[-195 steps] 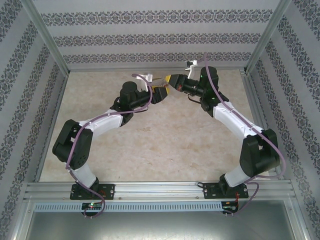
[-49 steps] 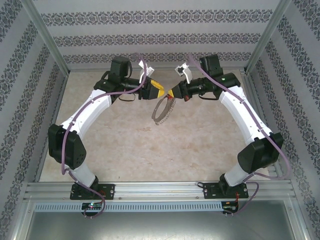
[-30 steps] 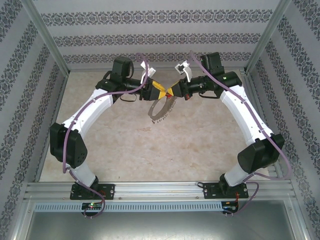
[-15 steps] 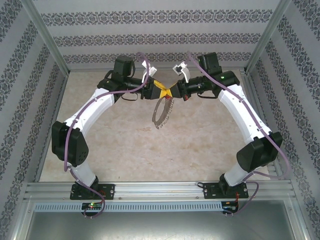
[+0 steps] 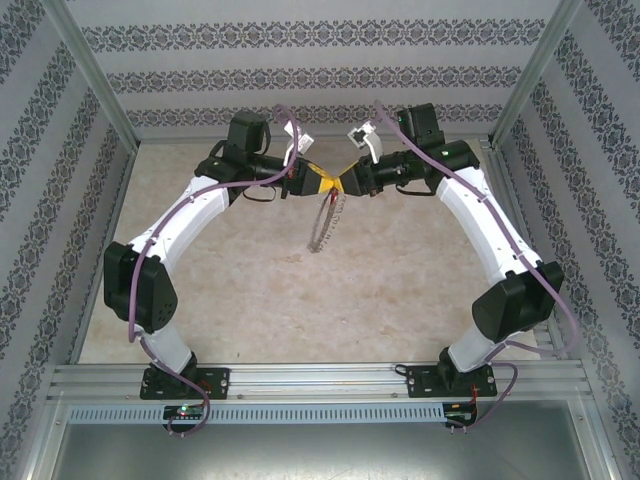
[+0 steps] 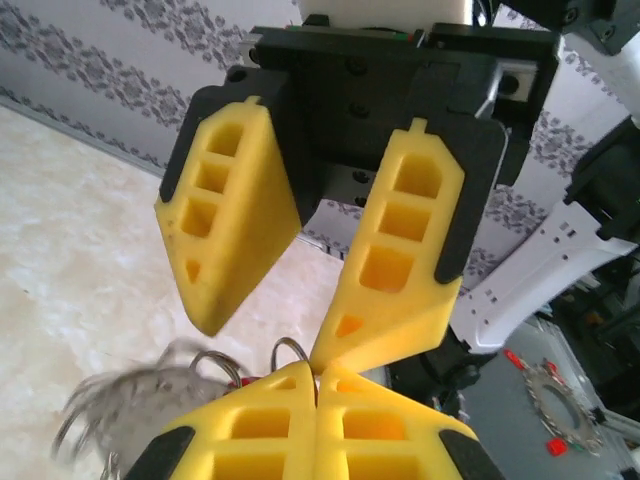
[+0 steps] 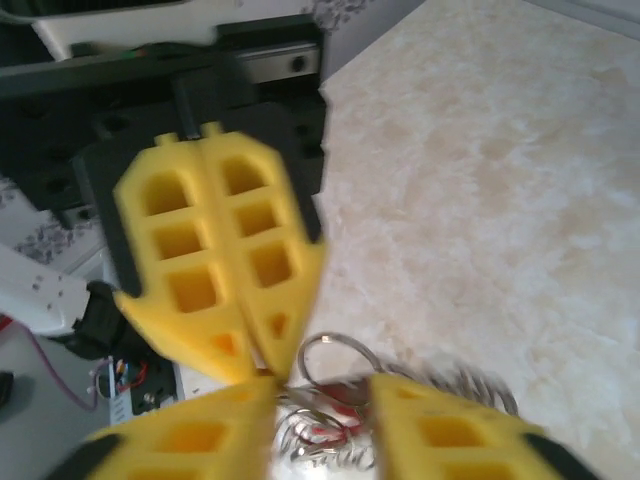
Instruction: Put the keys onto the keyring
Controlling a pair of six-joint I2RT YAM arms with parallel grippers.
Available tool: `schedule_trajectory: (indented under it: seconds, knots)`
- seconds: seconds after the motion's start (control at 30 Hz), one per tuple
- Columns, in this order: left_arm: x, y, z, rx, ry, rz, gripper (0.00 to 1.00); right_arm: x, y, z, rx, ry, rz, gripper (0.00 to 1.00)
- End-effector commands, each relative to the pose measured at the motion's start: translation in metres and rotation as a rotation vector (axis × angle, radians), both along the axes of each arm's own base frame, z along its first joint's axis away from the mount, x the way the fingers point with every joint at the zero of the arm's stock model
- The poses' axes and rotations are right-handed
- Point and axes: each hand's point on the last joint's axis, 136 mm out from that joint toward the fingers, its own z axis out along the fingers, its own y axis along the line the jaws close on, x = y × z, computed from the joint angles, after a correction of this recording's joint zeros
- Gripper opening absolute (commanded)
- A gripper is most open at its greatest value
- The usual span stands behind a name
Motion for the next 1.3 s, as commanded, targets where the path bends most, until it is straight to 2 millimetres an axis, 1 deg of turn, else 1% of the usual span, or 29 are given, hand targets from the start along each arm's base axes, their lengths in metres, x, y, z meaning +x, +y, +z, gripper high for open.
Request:
schedule_trajectory:
  seconds: [0.0, 0.03, 0.1, 0.2, 0.27, 0.37, 0.43, 0.53, 0.7, 0.8, 0.97, 1.07, 1.27]
  knots:
    - [0.007, -0.008, 0.016, -0.041, -0.072, 0.064, 0.00, -0.008, 0.005, 0.047, 0.126, -0.098, 0.026, 0.49]
    - [0.009, -0.007, 0.020, -0.053, -0.079, 0.080, 0.00, -0.008, 0.000, 0.051, 0.136, -0.102, 0.006, 0.51]
    - [0.011, -0.007, 0.026, -0.080, -0.089, 0.098, 0.00, -0.009, -0.008, 0.059, 0.158, -0.111, -0.021, 0.52]
    - [0.012, -0.006, 0.032, -0.107, -0.109, 0.120, 0.00, -0.010, -0.014, 0.060, 0.170, -0.120, -0.059, 0.52]
    - [0.011, -0.005, 0.035, -0.116, -0.125, 0.129, 0.00, -0.011, -0.018, 0.057, 0.164, -0.122, -0.084, 0.51]
    - [0.011, -0.004, 0.040, -0.133, -0.151, 0.146, 0.00, -0.006, -0.028, 0.046, 0.165, -0.113, -0.148, 0.50]
    - [0.011, -0.002, 0.044, -0.148, -0.171, 0.154, 0.00, -0.001, -0.035, 0.039, 0.191, -0.097, -0.185, 0.49]
    - [0.010, -0.001, 0.048, -0.162, -0.197, 0.162, 0.00, 0.002, -0.040, 0.030, 0.245, -0.066, -0.189, 0.48]
    - [0.009, 0.001, 0.054, -0.181, -0.239, 0.172, 0.00, -0.001, -0.036, 0.020, 0.288, -0.044, -0.153, 0.47]
    - [0.010, 0.001, 0.057, -0.189, -0.254, 0.182, 0.00, -0.003, -0.032, 0.020, 0.321, -0.073, -0.145, 0.46]
    - [0.012, 0.001, 0.063, -0.198, -0.262, 0.193, 0.00, -0.011, -0.019, 0.012, 0.319, -0.107, -0.126, 0.47]
    - [0.013, 0.001, 0.066, -0.204, -0.266, 0.191, 0.00, -0.011, -0.014, 0.008, 0.319, -0.118, -0.122, 0.48]
    - [0.012, 0.000, 0.072, -0.213, -0.268, 0.182, 0.00, -0.004, -0.003, 0.003, 0.311, -0.133, -0.127, 0.48]
